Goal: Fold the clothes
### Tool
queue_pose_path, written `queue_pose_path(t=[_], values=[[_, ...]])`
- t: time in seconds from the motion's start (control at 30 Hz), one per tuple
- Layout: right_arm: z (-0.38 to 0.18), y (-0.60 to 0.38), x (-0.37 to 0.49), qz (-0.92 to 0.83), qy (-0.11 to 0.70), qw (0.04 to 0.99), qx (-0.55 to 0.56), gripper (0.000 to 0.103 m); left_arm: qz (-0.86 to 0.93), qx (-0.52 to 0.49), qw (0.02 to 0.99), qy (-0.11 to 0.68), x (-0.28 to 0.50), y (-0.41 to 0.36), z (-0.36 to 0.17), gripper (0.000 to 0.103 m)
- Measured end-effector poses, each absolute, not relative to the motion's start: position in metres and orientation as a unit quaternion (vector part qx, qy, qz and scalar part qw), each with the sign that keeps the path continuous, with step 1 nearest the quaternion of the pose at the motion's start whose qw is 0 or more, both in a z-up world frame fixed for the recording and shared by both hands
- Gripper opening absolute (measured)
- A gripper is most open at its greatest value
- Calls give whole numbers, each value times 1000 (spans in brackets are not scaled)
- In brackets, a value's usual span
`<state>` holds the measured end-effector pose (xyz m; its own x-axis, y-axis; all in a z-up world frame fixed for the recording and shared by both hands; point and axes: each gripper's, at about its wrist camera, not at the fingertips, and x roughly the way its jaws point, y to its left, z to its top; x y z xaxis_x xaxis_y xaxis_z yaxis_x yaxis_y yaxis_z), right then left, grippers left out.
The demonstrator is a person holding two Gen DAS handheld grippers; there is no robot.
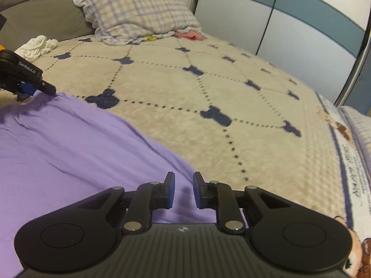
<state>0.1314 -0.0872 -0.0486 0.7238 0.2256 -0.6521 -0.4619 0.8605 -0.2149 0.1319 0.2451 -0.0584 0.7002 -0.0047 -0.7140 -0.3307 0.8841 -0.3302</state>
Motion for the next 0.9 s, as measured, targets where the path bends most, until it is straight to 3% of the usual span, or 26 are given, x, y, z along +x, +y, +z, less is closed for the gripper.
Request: queue_pose_path(t=[0.3,0.47,0.63,0.77,0.9], values=[[-65,-89,151,177,334,902,-208,19,86,-224,895,377,133,245,-60,39],[-68,-87,158,173,319,903,-231,17,85,-227,896,373,133,245,-61,29],[-60,-87,161,175,300,909,-230,2,85,-239,895,367,133,249,-64,19],[-52,-88,166,171,289,914,-227,1,86,-241,898,357,133,249,-63,8],[-46,-85,180,161,282,918,-226,1,94,-237,901,350,131,248,-62,8]])
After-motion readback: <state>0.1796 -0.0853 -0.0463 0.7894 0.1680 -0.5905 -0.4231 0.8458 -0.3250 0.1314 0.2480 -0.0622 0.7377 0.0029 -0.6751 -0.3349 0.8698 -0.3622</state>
